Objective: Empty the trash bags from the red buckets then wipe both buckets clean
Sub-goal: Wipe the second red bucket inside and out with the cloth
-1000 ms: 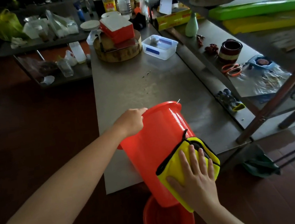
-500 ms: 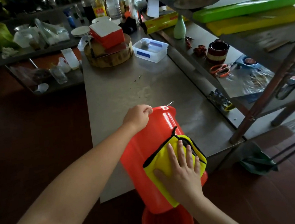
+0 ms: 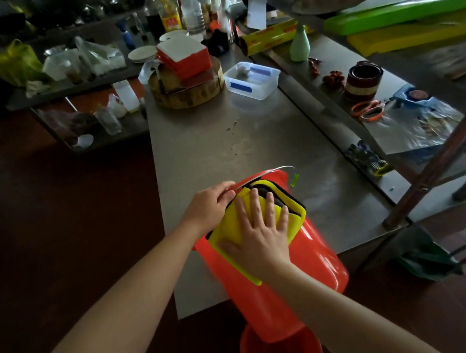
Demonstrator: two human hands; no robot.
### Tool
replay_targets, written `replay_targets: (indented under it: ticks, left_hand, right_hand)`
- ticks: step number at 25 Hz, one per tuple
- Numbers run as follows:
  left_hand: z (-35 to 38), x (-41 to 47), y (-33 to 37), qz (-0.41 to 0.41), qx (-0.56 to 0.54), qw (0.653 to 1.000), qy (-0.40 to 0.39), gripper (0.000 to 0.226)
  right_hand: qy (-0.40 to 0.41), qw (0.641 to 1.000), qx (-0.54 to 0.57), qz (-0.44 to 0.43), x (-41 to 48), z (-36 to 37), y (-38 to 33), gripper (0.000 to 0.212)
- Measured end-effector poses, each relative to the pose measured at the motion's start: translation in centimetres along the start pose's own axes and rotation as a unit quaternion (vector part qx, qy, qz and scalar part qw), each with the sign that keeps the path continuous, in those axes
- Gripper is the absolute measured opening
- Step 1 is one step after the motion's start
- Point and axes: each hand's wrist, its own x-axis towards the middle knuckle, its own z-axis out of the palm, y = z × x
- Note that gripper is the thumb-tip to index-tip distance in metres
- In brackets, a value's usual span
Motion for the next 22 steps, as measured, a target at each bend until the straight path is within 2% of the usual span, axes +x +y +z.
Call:
replay_targets:
  ticks: [3,5,7,9,12,13,14,16,18,20,22]
  left_hand:
    - [0.2,0.3,0.4,0.016,0.018,1.000,0.001,0.034]
    - [0.3,0.2,0.1,0.021,0.017,1.000,0.008,0.034]
    - [0.5,-0.3,-0.3,0.031,0.010,0.999,0.011,0.035]
    - [0.6,-0.7,-0.6,0.035,-0.001,0.999,0.002,0.038]
    - [0.7,-0.6,-0.5,0.032,-0.006,0.999,-0.013,0.040]
    - [0.7,-0.4,-0.5,0.028,-0.005,1.000,-0.013,0.040]
    - [0.7,-0.3,-0.4,0.024,-0.004,1.000,-0.012,0.039]
    - [0.8,0.1,-0.4,0.015,-0.007,1.000,-0.008,0.038]
    - [0.9,0.8,-0.1,0.006,-0.011,1.000,-0.021,0.038]
    - [0.9,1.6,0.5,-0.004,-0.010,0.999,-0.043,0.038]
    - [1.1,2.0,1.1,-0.012,-0.011,0.998,-0.056,0.039]
  right_hand:
    - [0.014,1.000,0.019,0.001,0.3,0.1,1.3,0.102]
    - [0.011,0.997,0.056,0.044,1.3,-0.3,3.7,0.103]
    - [-0.035,0.985,0.125,0.113,2.9,-0.8,6.9,0.105]
    - [-0.098,0.954,0.229,0.168,4.3,-1.0,10.1,0.099]
    - [-0.151,0.880,0.391,0.223,4.6,-1.3,13.7,0.079]
    - [-0.156,0.867,0.415,0.227,4.3,-1.5,13.9,0.075]
    - [-0.152,0.870,0.414,0.221,4.0,-1.7,13.6,0.073]
    - [-0.111,0.920,0.325,0.188,3.2,-1.7,11.8,0.081]
    - [-0.032,0.980,0.160,0.118,1.2,-1.2,8.0,0.090]
    - [0.032,0.999,0.037,0.012,-1.7,-0.3,3.5,0.087]
    - [0.048,0.994,-0.039,-0.091,-4.1,1.4,0.4,0.083]
